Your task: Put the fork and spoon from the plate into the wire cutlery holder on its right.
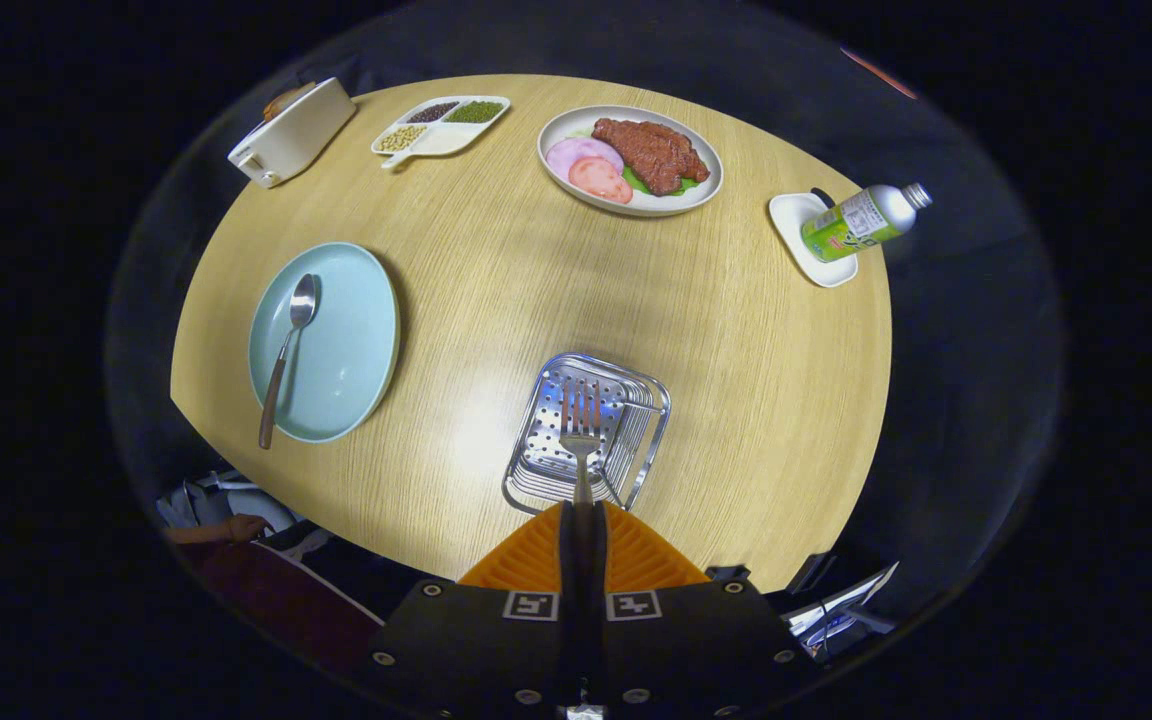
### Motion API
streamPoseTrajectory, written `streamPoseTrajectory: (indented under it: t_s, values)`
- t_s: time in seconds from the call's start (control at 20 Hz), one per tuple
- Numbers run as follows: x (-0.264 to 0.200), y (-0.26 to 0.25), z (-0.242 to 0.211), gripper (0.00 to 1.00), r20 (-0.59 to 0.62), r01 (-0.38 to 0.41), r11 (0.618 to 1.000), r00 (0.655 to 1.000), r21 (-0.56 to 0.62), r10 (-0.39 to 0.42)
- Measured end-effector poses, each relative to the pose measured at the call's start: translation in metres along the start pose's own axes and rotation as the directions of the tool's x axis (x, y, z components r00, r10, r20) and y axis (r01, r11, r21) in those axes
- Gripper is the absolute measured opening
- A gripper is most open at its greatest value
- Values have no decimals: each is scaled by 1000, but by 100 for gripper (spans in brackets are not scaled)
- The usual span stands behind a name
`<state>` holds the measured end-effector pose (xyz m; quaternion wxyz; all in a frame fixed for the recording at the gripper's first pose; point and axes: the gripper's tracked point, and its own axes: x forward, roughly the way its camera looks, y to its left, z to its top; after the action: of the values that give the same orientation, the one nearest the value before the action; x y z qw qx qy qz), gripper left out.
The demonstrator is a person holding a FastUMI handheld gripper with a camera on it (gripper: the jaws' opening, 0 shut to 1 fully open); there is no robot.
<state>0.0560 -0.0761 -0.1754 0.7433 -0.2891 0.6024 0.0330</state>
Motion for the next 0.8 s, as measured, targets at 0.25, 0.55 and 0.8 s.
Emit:
streamPoseTrajectory:
  t_s: [0.25,0.55,0.8]
  values:
    - [19,3,2,3,-34,-5,1000,999,-3,5]
    - [23,1,4,6,-25,-5,1000,1000,8,5]
    - [8,-2,6,13,29,1,999,1000,55,-3]
